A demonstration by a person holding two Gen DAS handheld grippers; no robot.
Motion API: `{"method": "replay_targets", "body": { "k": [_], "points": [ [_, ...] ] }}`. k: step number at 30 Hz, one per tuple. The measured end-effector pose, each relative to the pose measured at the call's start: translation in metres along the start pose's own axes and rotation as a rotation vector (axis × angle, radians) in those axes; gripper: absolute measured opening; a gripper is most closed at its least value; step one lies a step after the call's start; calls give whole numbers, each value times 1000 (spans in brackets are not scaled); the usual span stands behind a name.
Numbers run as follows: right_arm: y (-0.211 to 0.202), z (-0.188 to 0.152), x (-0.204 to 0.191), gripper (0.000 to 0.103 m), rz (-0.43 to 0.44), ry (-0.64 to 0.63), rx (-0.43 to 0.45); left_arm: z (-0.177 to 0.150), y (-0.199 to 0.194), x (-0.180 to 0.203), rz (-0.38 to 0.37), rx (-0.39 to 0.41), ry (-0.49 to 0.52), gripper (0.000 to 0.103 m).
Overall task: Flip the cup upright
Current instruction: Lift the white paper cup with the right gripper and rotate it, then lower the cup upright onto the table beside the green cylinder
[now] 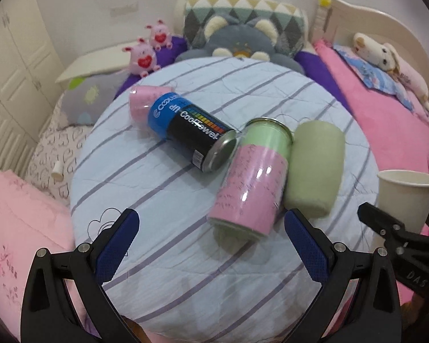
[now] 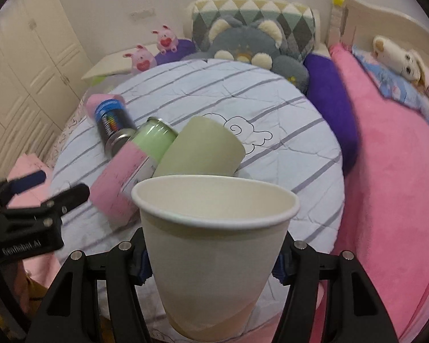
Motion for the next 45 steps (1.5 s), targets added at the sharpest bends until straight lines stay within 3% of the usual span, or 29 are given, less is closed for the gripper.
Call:
{"method": "replay_targets", "body": {
  "k": [8,14,24,32,39,40,42,45],
  "points": [
    [6,-36,-28,64,-6,-50,-30,-46,-1,5,42,5,41,102],
    [4,-48,-46,64,-14,-59,-42,-68,-2,-16,14,-4,11,102],
    [20,-58,-68,64,-46,-3,-96,-73,9,-43,44,-19,58,102],
    [38,-54,-81,64,-62,23,-142,-74,25,-56,22,-46,93,102],
    [55,-47,-83,66,-60,52,-178,-71,35,-72,4,-61,66,102],
    [56,-46,-83,67,-60,57,-182,-70,37,-74,6,-66,61,102],
    [56,-46,-83,81,-53,64,-171,-69,40,-77,8,-73,49,102],
    [50,-48,-83,81,-56,60,-150,-68,42,-79,0,-77,36,102]
  ]
}}
Point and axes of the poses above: each gripper's, at about its wrist camera, not at the fingertips, and y roughly the way its jaws point, x to its right, z to its top, the point moved 1 cm from there along y, roughly the way its jaws point, and after that the axes turned 7 degrees about -x, right-handed, at the moved point
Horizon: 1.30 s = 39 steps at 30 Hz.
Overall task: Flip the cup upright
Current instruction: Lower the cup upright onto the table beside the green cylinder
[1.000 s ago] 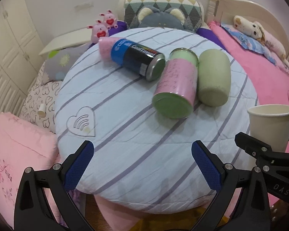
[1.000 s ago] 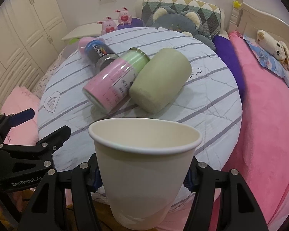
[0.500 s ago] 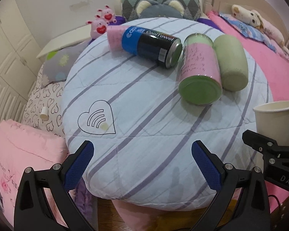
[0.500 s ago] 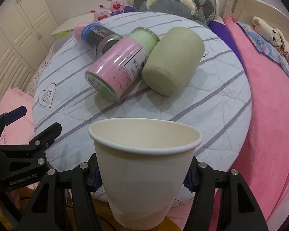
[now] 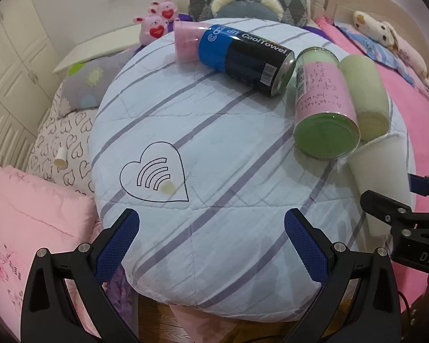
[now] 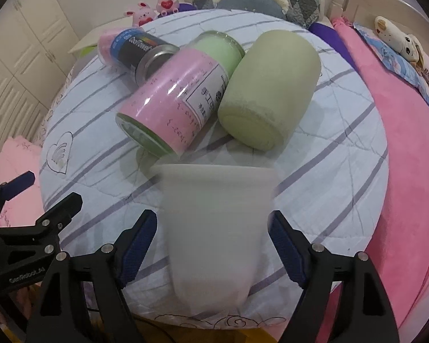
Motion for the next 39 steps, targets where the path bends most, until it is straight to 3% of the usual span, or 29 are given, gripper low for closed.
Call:
{"method": "replay_targets", "body": {
  "k": [18,23,36,39],
  "points": [
    [-30,-5,27,81,54,24,76,-5,-21,31,5,36,-9,102],
    [-44,-11,42,81,21,23,135,-7,-29,42,-7,45,-42,102],
    [-36,-21,102,81,69,48,127,-14,-34,89,6,32,-77,102],
    [-35,-23,111,81,43,48,142,-15,-32,101,2,28,-89,102]
  ]
}}
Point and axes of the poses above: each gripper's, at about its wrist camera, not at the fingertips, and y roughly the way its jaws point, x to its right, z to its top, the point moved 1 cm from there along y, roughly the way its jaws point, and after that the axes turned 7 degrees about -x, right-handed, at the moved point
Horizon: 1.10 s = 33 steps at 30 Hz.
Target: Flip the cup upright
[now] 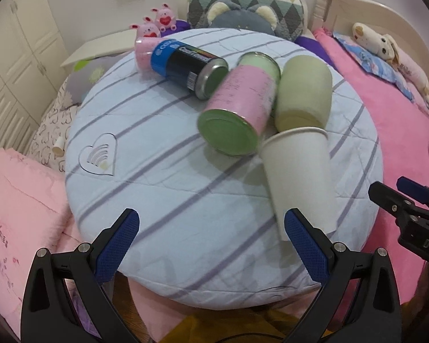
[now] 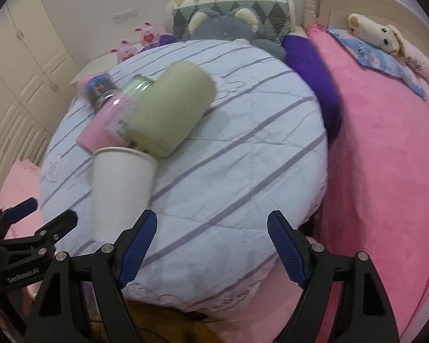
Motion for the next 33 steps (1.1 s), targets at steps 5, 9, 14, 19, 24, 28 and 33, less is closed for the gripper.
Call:
{"method": "replay_targets", "body": {
  "k": [5,9,14,19,24,28,33],
  "points": [
    [5,2,14,81,-7,-11,18,4,1,18,-20,-12,-8,102],
    [9,9,25,81,-21,-25,36,11,0,33,-10,-7,-13,102],
    [13,17,38,81,-5,-30,53,19,4,51,-18,-14,-5,102],
    [22,24,50,81,4,-32,52,32,13,62,-40,-45,-31,102],
    [34,25,59,81,27,-32,32,41,24,60,-36,-83,-91,102],
    [45,26,64,81,42,-23,6,45,33,61,-48,-113,-115,102],
    [50,26,64,81,50,-41,5,45,42,63,-35,-147,-142,102]
  ]
}}
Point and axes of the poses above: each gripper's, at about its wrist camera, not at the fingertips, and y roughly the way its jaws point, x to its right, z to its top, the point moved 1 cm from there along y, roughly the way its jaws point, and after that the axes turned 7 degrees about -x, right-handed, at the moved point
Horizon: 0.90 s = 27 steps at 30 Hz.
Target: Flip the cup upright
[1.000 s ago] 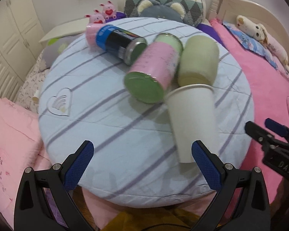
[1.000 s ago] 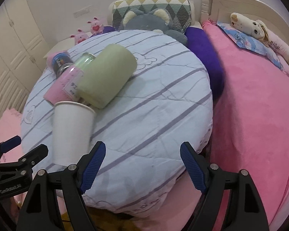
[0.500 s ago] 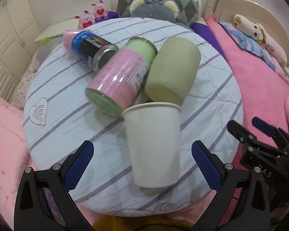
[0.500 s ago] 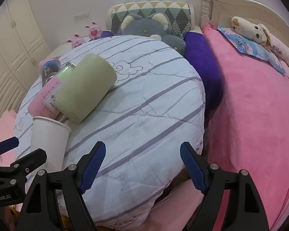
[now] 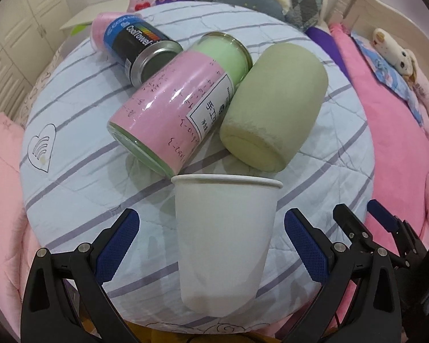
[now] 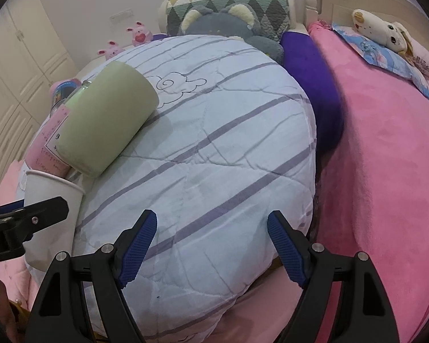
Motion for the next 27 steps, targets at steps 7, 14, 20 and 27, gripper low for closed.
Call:
{"method": "replay_targets", "body": {
  "k": [7,14,20,27],
  "points": [
    [4,5,-1,81,-9,-11,12,4,6,1,17,-23,4,79],
    [4,7,-1,81,-14,-2,14,1,-1,3,10,2,34,68],
    [2,6,-6,81,-16,-8,11,-1,-14,4,7,48,54,68],
    [-3,5,-10,81,-20,-11,19,1,-28,5,-6,120,99,68]
  ]
}}
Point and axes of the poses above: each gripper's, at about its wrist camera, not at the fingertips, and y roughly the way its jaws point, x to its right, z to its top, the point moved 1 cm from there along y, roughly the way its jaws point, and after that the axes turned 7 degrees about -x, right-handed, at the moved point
